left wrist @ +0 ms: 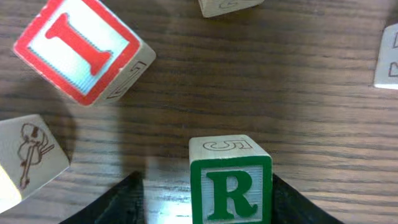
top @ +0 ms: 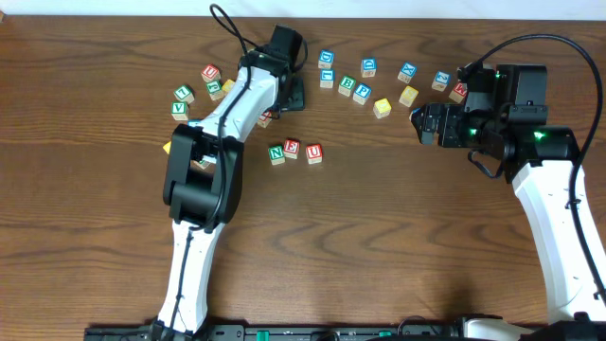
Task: Spell out NEURIPS
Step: 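Carry the green R block and set it right of the U block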
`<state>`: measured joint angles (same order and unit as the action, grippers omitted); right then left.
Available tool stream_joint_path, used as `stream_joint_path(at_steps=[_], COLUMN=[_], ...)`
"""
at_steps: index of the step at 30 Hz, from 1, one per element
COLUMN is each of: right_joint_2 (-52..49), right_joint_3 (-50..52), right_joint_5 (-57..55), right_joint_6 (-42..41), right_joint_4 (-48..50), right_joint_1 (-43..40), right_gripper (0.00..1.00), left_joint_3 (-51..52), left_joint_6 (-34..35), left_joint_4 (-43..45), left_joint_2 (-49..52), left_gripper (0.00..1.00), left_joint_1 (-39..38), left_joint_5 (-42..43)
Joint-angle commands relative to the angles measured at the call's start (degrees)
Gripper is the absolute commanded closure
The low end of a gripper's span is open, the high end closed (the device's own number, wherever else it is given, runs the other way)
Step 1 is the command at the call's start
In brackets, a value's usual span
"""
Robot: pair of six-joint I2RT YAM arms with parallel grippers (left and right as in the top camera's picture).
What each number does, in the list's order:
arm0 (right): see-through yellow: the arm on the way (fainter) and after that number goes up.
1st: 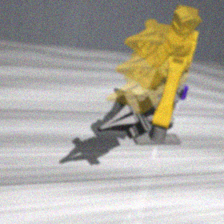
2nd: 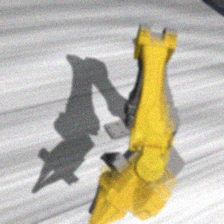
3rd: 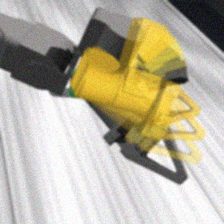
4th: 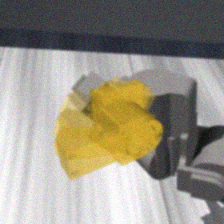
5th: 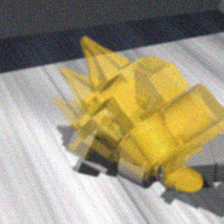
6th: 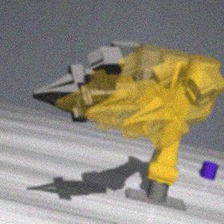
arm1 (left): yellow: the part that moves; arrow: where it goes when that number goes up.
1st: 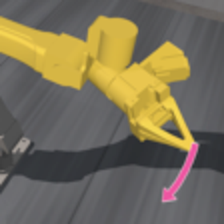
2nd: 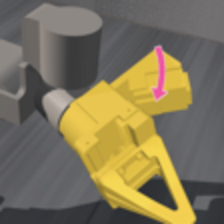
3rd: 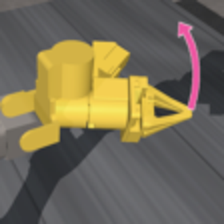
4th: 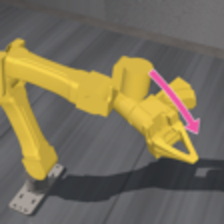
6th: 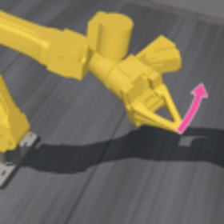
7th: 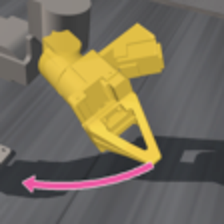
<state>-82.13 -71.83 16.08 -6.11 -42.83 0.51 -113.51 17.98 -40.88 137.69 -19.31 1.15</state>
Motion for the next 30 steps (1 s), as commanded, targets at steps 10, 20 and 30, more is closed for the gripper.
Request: stream_joint_path(at_steps=[10, 20, 30], right_joint_2=[-0.7, -0.7, -0.7], right_joint_3=[-1.1, -1.1, -1.1], right_joint_5=[0.1, 0.1, 0.1], right_joint_6=[-0.7, -0.7, -0.7], right_joint_4=[-0.5, -0.5, -0.7], right_joint_1=[0.3, 0.3, 0.3], right_gripper=[0.01, 0.01, 0.01], left_joint_3=[-0.9, -1.0, -1.0], left_joint_6=[-0.3, -0.4, -0.3], left_joint_4=[1.1, 0.9, -2.4], left_joint_2=[0.7, -1.6, -8.5], left_gripper=[0.61, 0.66, 0.67], left_joint_1=[-0.1, -1.2, -5.1], left_joint_5=[-0.7, -0.7, -0.7])
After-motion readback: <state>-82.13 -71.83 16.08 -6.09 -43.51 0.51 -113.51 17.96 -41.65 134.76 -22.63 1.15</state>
